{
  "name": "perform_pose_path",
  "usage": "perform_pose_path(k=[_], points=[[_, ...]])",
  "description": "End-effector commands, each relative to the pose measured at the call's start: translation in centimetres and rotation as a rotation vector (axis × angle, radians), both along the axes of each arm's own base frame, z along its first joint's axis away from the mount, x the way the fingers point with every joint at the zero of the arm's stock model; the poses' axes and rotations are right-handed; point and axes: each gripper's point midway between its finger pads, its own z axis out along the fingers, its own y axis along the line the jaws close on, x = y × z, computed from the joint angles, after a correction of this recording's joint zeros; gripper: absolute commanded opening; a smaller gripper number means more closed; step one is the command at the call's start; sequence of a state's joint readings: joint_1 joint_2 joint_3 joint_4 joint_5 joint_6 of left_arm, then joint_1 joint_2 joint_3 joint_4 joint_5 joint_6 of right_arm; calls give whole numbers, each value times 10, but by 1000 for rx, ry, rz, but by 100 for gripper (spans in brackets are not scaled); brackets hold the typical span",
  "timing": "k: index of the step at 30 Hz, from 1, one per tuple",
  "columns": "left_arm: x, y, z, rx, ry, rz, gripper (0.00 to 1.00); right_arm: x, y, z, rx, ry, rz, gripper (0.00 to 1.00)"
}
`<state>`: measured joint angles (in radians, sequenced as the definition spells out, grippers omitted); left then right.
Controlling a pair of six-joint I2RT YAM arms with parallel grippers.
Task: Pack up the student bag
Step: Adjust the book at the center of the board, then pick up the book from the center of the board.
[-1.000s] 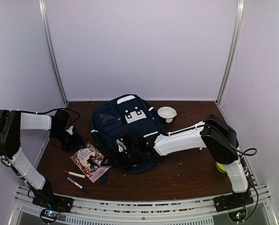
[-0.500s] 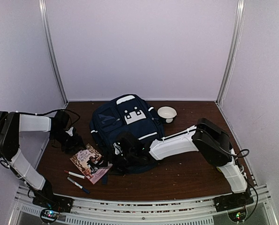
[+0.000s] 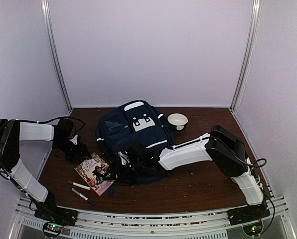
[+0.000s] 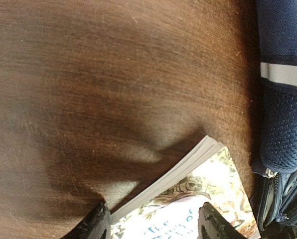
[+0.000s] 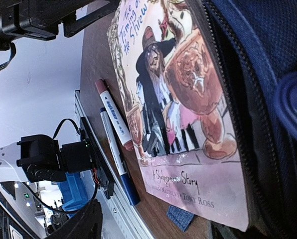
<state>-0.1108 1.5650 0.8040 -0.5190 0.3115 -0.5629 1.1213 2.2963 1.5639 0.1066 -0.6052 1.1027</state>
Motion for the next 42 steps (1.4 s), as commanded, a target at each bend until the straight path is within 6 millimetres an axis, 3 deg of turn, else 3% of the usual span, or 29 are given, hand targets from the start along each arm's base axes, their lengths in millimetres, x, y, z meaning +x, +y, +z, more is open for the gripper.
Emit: perform_pose_path(k=[1, 10, 20, 28, 36, 42], points=[[-21, -6, -12, -22, 71, -7, 61, 22, 9, 54, 98, -158, -5, 73], [-20, -8, -4, -38, 48, 4, 60, 53, 8, 70, 112, -199, -49, 72], [-17, -8, 5, -43, 22, 26, 58, 58, 8, 91, 153, -215, -54, 66], [-18, -9, 13, -59, -1, 34, 58, 61, 7, 128, 193, -261, -55, 56], [-15, -8, 22, -59, -28, 47, 57, 73, 7, 108, 129, -254, -81, 47], [-12, -6, 23, -53, -39, 65, 58, 91, -11, 87, 57, -223, -138, 32]])
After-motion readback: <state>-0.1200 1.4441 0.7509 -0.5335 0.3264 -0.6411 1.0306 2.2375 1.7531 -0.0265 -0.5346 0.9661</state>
